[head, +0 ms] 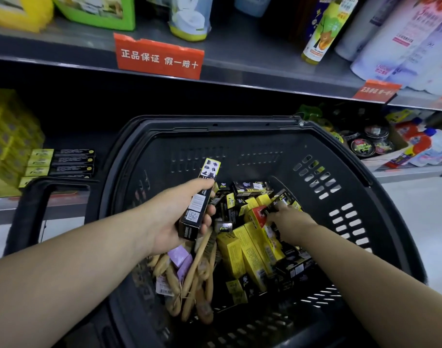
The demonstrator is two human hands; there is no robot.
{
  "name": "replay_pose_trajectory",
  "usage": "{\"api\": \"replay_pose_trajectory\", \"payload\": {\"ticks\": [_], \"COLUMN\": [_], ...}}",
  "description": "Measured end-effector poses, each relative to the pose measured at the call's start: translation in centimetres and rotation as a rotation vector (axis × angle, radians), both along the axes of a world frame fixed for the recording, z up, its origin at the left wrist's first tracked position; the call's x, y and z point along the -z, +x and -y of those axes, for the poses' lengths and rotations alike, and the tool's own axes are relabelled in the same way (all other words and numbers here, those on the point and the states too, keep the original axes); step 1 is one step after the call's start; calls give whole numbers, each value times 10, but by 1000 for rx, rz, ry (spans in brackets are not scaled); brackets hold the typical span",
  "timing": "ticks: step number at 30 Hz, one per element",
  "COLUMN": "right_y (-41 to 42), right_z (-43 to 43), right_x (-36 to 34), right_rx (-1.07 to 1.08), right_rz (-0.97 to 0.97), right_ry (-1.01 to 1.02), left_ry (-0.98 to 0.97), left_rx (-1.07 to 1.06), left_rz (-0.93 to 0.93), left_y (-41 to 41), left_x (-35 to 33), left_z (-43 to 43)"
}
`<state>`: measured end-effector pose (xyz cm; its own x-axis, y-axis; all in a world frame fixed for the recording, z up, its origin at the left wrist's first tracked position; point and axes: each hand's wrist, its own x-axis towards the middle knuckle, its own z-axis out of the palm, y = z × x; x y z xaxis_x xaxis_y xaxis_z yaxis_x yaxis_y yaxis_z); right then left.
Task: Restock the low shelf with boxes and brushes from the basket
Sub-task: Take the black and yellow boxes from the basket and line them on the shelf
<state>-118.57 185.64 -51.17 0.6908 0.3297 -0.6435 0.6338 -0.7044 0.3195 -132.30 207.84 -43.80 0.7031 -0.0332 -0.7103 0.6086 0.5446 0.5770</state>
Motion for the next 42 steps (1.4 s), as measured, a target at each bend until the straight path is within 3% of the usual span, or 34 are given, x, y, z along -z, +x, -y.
{"api": "replay_pose_trajectory", "payload": {"ticks": [4,7,12,19,24,31,34,37,40,42], "right_y": [12,19,4,4,10,3,2,-8,-45,-75], "right_z": [-9,-5,14,12,3,-11,-17,-23,-26,-28], "right_x": [-12,-22,6,29,28,16,-14,-60,-100,-110], "right_rx": [13,106,229,253,191,107,278,431,515,541], "right_rz": [151,147,-5,201,103,268,318,264,6,-185], "right_ry": [88,200,30,65,95,196,443,899,1355,1446], "left_ry": [-17,68,160,458,374,364,315,215,111,35], "left_rx": [-42,-114,-67,131,201,230,138,-3,-102,-141], "left_rz": [-1,64,155,205,189,188,152,89,104,152], "left_y": [1,1,-3,-11,-12,-13,-11,-9,-8,-9], "left_x": [1,-1,-1,6,10,15,15,12,7,5], "left_z": [-1,1,5,5,4,1,1,2,4,5]}}
